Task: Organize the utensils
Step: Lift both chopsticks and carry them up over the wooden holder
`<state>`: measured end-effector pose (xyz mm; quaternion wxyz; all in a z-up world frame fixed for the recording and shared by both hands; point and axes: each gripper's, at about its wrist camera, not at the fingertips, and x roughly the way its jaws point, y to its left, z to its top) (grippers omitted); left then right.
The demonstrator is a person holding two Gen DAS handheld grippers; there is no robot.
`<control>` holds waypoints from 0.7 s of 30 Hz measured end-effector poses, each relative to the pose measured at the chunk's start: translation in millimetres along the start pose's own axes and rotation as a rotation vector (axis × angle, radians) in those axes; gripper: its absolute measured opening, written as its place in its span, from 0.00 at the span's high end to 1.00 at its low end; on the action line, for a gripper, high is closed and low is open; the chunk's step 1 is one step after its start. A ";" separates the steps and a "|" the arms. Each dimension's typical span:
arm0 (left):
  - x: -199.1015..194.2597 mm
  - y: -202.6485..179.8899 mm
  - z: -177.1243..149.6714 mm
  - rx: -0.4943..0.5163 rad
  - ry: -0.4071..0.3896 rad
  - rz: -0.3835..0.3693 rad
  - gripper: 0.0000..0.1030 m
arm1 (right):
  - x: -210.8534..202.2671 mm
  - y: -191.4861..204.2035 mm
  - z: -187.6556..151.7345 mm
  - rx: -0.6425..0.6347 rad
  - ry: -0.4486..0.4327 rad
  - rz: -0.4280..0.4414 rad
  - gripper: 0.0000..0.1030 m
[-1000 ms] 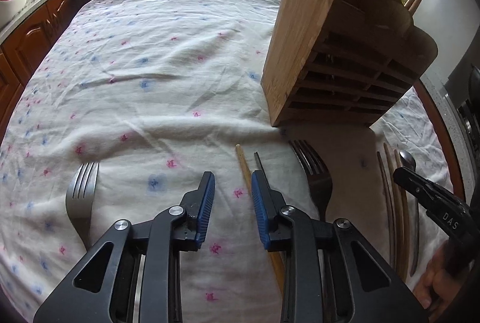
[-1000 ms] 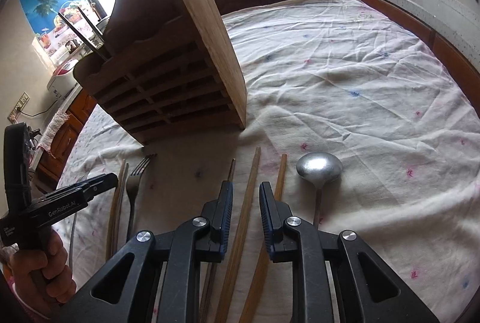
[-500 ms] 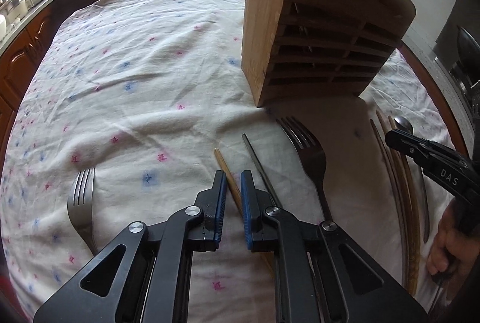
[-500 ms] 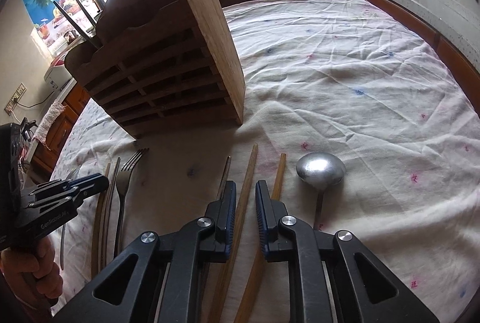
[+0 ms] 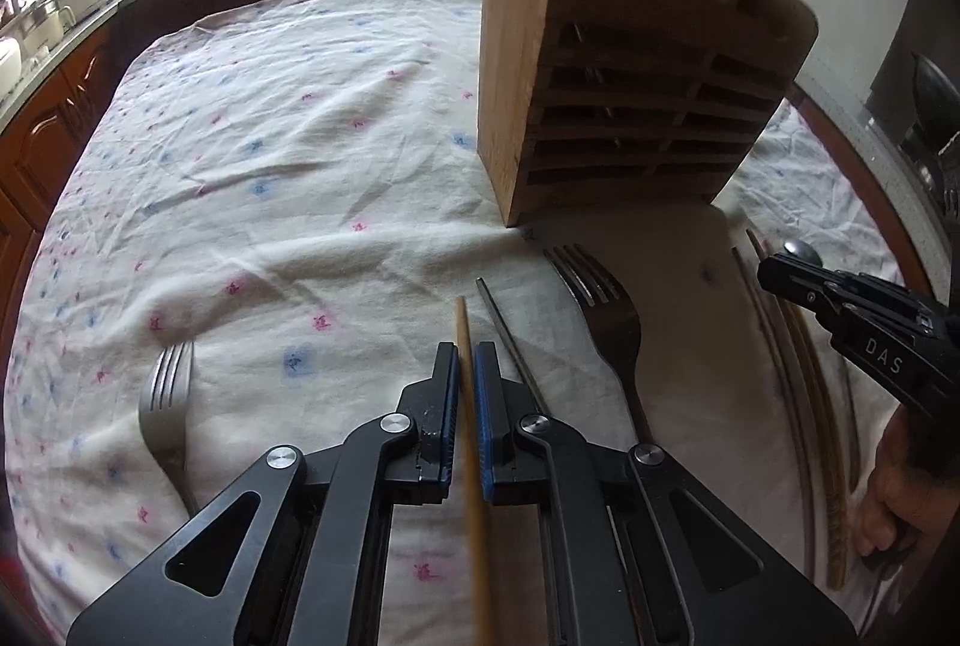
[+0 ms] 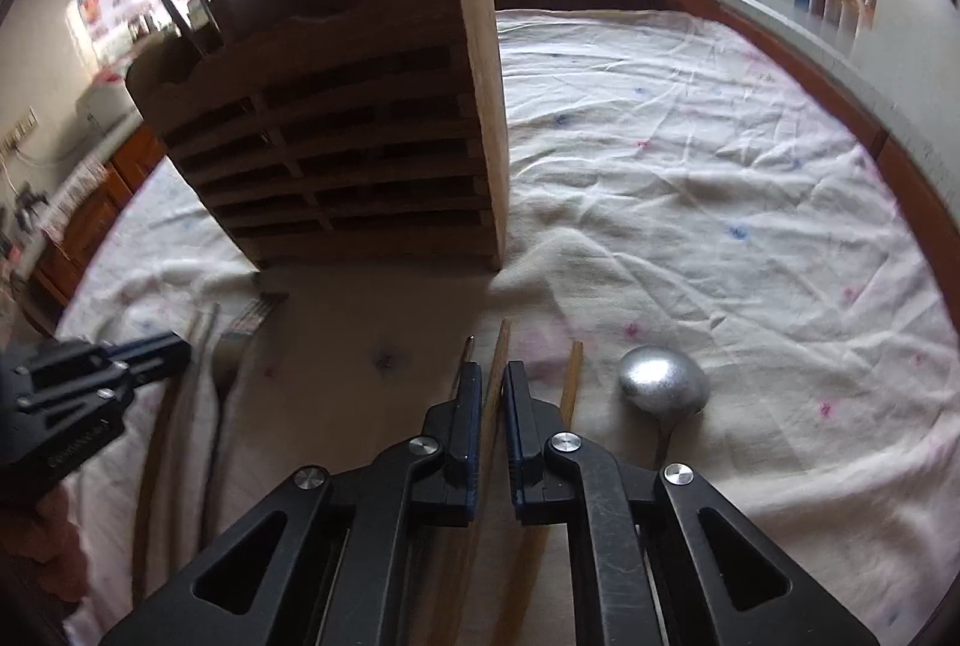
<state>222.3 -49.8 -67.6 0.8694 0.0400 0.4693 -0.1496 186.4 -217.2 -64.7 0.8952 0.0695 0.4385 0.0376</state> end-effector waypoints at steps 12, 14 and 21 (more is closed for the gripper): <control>-71.1 5.1 4.2 -0.032 -0.130 -0.064 0.96 | -72.1 4.2 4.0 0.033 -0.110 0.117 0.95; -84.0 4.8 2.5 -0.035 -0.152 -0.074 0.96 | -84.6 5.7 4.9 0.035 -0.131 0.129 0.95; -123.0 4.1 -5.6 -0.042 -0.221 -0.100 0.96 | -122.6 10.8 7.8 0.022 -0.199 0.149 0.95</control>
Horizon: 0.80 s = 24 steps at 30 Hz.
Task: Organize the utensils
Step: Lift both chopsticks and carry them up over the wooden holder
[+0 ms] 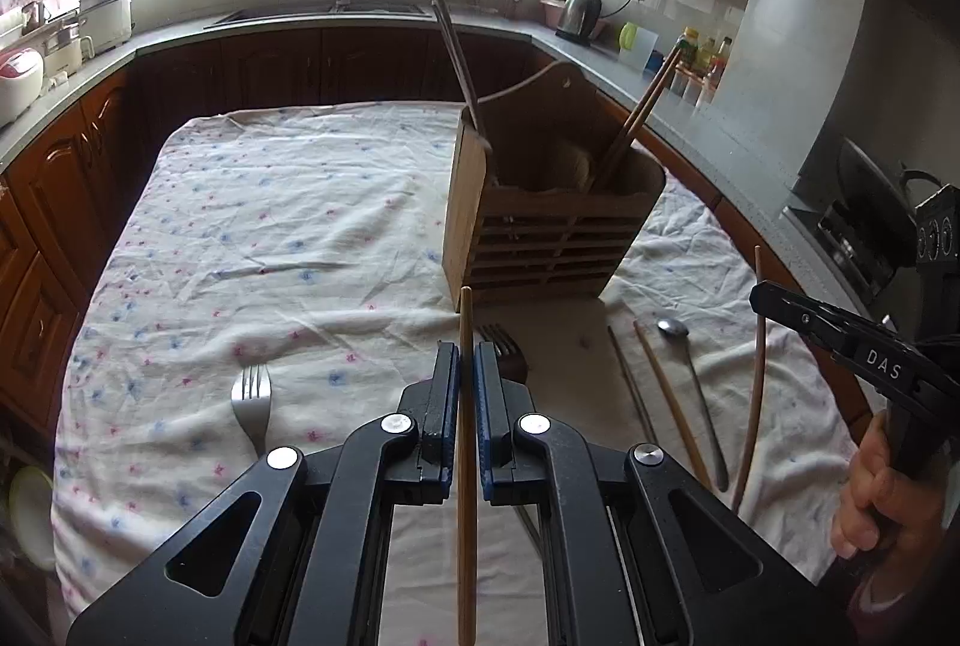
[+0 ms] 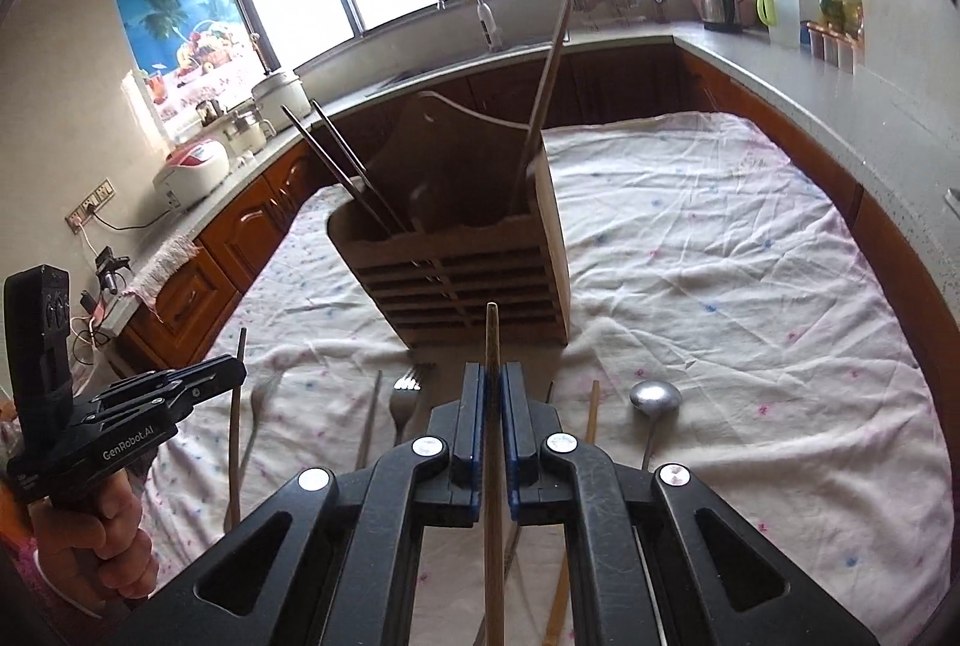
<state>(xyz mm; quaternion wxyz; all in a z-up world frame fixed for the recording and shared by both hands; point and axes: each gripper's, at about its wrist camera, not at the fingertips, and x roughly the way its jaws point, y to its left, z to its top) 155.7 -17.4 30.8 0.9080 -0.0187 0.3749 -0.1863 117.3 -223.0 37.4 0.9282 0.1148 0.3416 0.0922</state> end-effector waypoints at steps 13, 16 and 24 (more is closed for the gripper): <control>-66.2 2.9 -1.3 -0.026 -0.118 -0.018 0.96 | -55.9 10.4 5.5 -0.013 -0.115 0.023 0.95; -74.2 4.0 -0.2 -0.034 -0.141 -0.020 0.96 | -63.7 11.9 7.1 -0.016 -0.134 0.027 0.95; -90.1 2.6 6.8 -0.043 -0.193 -0.039 0.96 | -78.7 14.6 11.1 -0.022 -0.171 0.025 0.95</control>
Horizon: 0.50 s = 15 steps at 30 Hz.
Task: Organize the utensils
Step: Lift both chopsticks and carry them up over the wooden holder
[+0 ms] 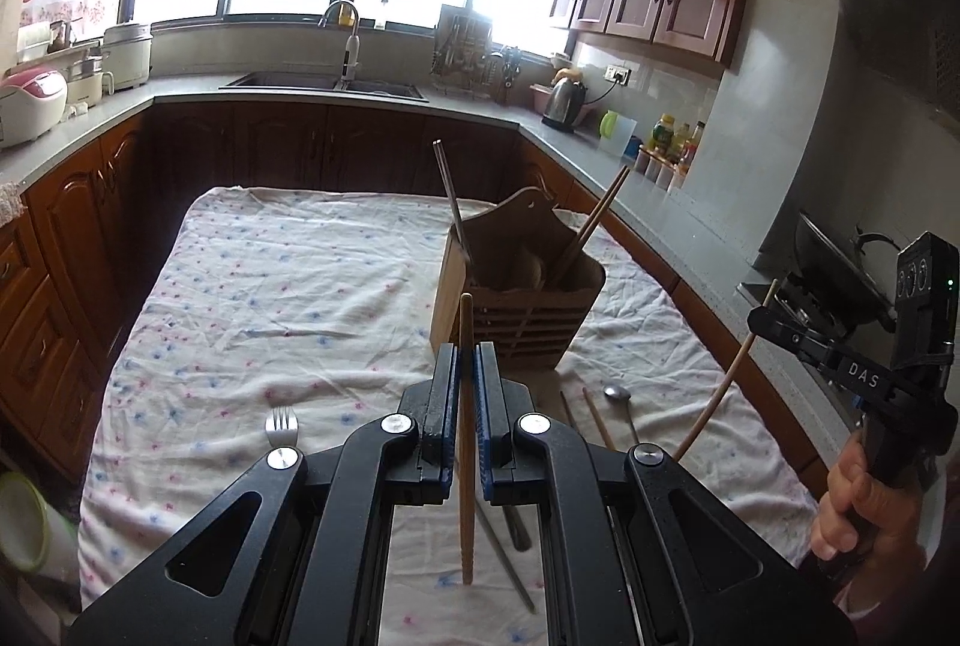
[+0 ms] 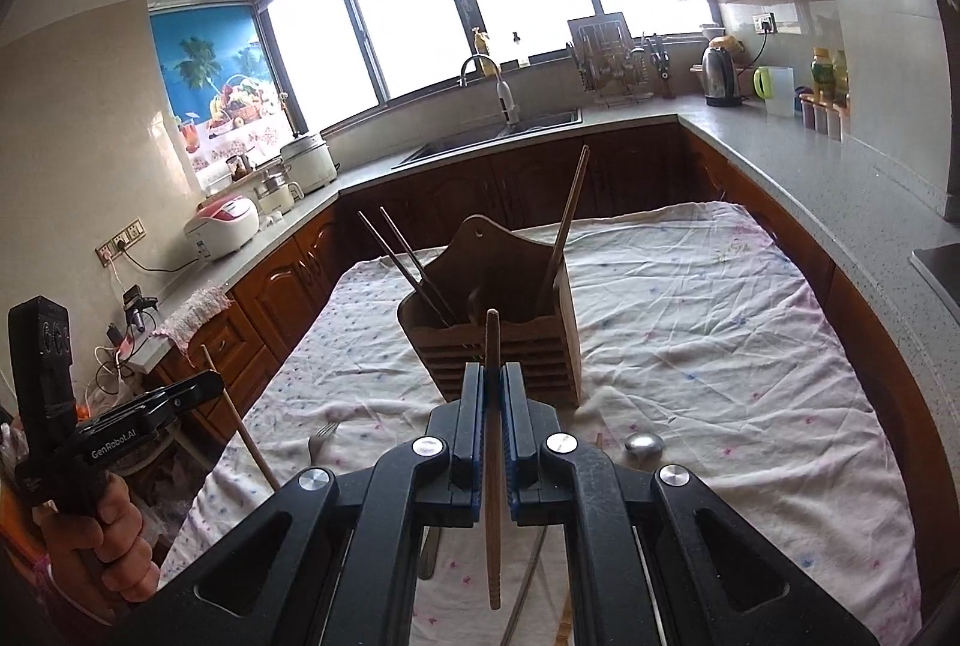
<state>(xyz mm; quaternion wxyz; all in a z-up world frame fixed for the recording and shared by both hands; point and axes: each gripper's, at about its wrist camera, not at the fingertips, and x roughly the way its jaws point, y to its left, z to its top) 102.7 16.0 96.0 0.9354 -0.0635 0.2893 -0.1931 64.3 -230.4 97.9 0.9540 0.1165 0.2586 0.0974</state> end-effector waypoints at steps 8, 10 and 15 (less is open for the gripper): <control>-4.6 -1.4 9.7 -0.006 -0.031 -0.006 0.96 | -5.9 -2.4 6.1 0.002 -0.023 -0.002 0.95; -5.4 -2.2 12.4 -0.007 -0.039 -0.007 0.96 | -6.4 -3.3 8.2 0.003 -0.029 -0.004 0.95; -6.4 -3.7 21.3 -0.006 -0.059 -0.011 0.96 | -8.0 -7.3 14.5 0.010 -0.048 -0.009 0.95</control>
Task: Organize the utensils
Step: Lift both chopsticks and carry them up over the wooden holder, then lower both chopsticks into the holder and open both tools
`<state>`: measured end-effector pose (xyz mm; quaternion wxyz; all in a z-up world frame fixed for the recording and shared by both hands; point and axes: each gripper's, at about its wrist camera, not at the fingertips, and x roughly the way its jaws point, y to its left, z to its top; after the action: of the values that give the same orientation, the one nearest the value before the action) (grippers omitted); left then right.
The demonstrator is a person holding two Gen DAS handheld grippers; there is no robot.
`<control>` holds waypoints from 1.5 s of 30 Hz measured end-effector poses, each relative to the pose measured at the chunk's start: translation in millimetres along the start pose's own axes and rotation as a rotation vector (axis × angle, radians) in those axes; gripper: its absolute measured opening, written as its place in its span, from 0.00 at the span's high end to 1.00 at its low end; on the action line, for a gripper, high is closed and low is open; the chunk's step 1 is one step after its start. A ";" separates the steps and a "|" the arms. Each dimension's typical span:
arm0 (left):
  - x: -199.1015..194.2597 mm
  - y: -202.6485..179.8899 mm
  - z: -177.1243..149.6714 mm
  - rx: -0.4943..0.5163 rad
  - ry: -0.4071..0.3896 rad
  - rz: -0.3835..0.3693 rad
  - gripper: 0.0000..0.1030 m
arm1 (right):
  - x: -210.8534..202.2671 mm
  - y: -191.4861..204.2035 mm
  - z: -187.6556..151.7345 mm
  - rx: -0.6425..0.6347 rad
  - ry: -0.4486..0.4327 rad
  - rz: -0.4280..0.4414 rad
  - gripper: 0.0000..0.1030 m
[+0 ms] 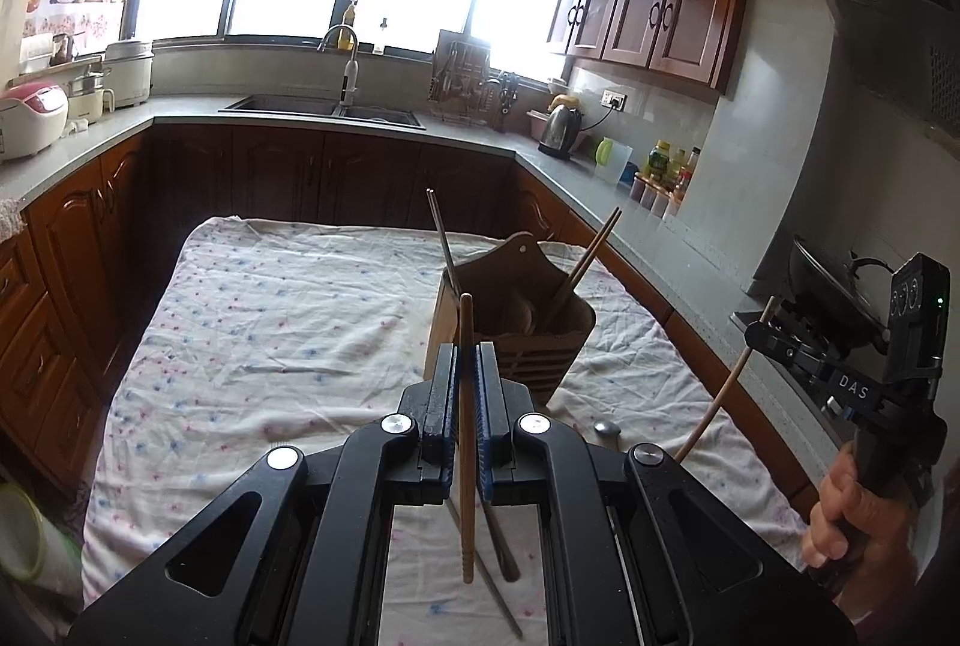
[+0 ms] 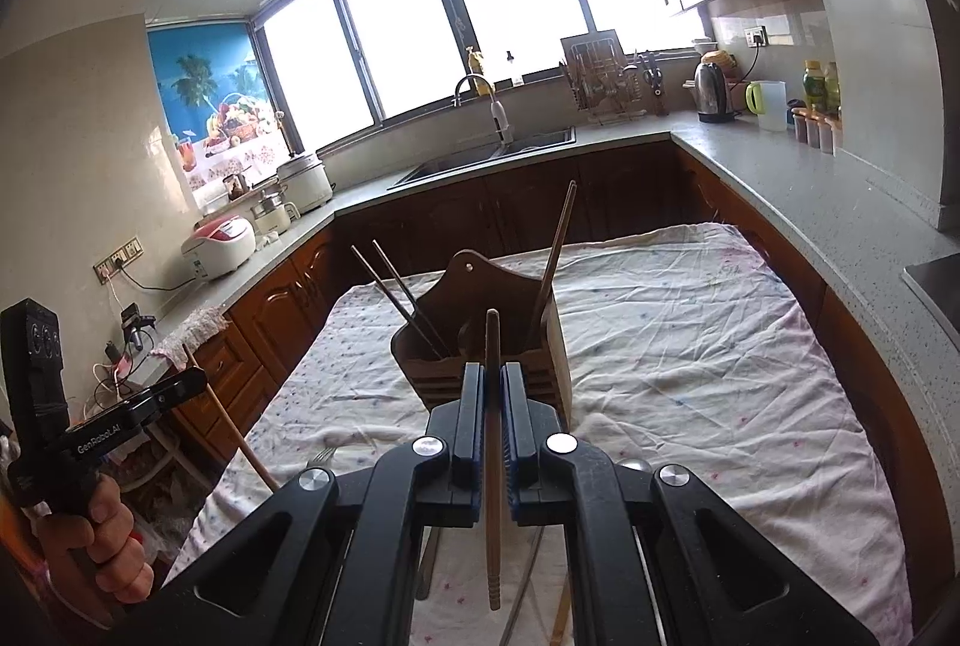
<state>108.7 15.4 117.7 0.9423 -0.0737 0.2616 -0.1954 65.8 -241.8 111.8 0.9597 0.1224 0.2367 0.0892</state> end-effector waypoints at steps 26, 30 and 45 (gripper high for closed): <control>26.0 2.1 72.3 -0.028 -0.136 -0.008 0.96 | 15.0 -15.9 78.8 0.042 -0.167 -0.001 0.95; 38.2 1.0 90.6 -0.029 -0.166 -0.012 0.96 | 21.7 -18.6 96.9 0.047 -0.195 -0.002 0.95; 97.3 2.0 120.6 -0.054 -0.199 0.006 0.96 | 64.7 -34.5 126.6 0.078 -0.235 -0.010 0.95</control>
<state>248.8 -17.9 174.8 0.9619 -0.1171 0.1722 -0.1773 186.4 -284.3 182.9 0.9758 0.1679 0.1263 0.0602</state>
